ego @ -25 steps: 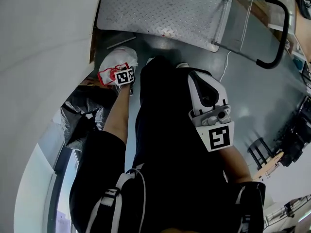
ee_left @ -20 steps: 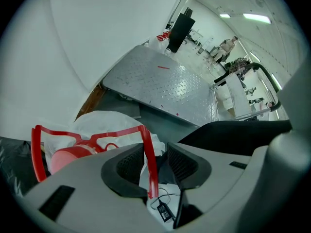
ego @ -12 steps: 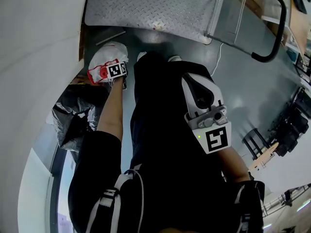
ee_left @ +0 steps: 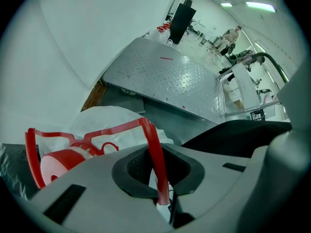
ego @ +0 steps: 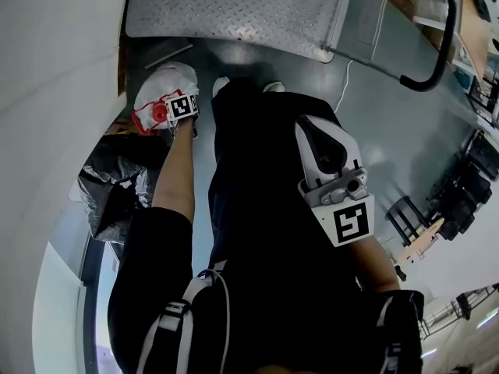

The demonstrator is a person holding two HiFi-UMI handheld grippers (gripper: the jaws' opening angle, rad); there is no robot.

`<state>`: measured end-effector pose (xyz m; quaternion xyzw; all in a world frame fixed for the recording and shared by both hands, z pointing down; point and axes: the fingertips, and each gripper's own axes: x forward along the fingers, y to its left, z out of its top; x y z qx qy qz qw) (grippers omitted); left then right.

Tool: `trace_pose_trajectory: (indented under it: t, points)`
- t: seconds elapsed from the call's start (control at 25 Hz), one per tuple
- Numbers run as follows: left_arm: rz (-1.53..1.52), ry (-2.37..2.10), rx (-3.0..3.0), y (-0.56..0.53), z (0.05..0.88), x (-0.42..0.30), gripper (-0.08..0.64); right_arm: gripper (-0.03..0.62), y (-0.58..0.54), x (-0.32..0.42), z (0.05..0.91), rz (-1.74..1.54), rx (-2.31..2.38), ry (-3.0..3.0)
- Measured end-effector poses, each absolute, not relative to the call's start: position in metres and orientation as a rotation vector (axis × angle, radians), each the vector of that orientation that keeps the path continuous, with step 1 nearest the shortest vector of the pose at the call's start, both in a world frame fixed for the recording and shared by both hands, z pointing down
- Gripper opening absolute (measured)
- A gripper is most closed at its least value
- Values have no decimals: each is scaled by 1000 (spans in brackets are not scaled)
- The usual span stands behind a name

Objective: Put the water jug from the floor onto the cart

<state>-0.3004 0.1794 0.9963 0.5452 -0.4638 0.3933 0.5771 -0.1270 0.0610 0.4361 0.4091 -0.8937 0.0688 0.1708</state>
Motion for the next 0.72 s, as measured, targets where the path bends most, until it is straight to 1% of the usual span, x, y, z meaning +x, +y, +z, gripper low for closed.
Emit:
trace_pose_trajectory:
  t: [0.32, 0.72]
  points:
    - [805, -1075, 1220, 188, 976, -308, 21, 20, 53, -120, 419, 207, 1229, -2536]
    - [891, -987, 1229, 206, 953, -320, 23, 19, 56, -117, 400, 221, 1275, -2557]
